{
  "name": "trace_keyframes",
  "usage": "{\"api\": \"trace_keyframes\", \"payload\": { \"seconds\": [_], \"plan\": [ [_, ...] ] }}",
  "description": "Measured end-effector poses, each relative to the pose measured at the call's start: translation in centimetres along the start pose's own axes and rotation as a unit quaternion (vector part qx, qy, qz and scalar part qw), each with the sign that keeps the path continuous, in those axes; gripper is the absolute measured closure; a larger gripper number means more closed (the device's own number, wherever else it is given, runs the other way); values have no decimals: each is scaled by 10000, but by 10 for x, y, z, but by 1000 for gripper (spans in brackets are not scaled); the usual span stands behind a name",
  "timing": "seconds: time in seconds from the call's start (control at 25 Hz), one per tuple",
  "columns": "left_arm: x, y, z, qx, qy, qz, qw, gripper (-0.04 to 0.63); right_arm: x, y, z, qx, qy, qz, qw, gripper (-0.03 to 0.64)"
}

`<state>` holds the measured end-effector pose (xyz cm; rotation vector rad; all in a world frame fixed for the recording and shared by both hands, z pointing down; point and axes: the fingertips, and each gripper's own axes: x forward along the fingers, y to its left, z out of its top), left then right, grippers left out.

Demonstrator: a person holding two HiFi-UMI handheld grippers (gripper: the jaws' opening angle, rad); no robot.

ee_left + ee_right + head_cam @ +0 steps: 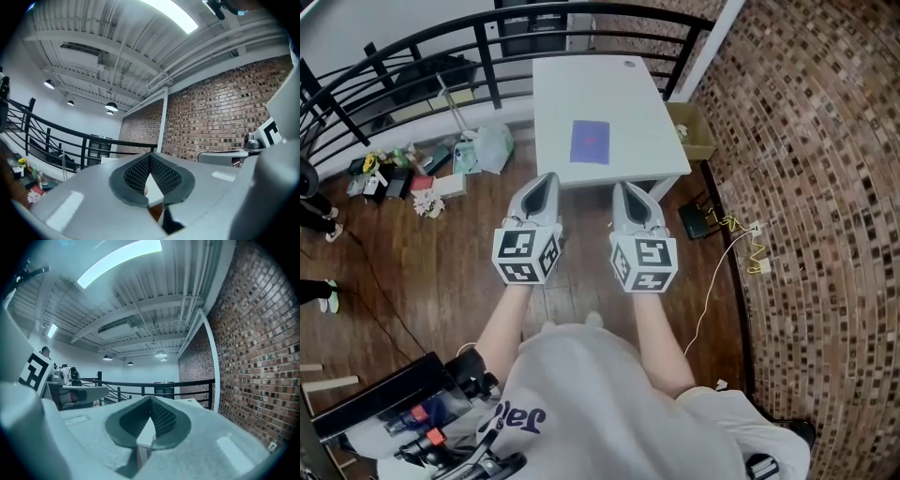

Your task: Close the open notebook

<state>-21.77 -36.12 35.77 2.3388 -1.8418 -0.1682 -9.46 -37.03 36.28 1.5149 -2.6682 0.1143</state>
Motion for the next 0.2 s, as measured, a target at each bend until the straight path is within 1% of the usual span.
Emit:
{"api": "trace_keyframes", "payload": {
  "seconds": [0.2],
  "plan": [
    [27,-19,-7,-77,73,1,9999,578,4,-31,-2,82,37,85,9999,626]
  ]
}}
